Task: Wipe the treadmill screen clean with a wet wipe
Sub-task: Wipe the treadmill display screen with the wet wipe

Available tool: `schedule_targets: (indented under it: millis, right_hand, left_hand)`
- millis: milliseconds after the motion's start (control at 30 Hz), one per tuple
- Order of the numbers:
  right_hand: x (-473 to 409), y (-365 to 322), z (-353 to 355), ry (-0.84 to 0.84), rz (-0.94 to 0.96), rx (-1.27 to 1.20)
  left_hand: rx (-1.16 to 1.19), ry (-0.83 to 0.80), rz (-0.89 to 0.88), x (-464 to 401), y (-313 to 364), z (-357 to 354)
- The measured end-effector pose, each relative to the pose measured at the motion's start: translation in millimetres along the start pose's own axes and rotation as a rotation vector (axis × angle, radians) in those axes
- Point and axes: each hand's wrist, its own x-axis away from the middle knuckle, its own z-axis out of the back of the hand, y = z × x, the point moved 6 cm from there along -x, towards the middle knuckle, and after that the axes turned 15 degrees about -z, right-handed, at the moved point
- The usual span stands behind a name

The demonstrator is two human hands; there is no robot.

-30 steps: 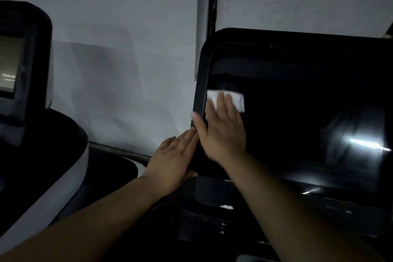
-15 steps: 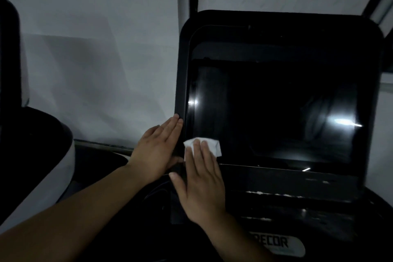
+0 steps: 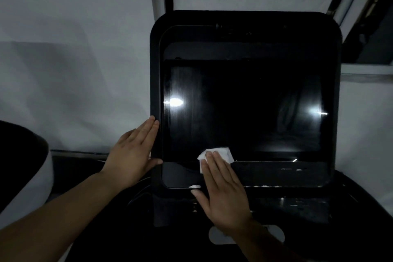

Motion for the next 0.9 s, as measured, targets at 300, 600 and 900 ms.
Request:
schedule_targets:
  millis: [300,600,900]
  right_hand:
    - [7,41,9,0.055,-0.053,-0.015]
    - [7,63,10,0.016,-0.135,-0.075]
    - [10,140,28,0.061,-0.251,-0.021]
  left_hand:
    - [-0.038,-0.031,-0.193,-54,85,27]
    - [-0.140,-0.258,-0.152,-106,146,-13]
    - [-0.183,-0.276,-0.121,-105,149,-15]
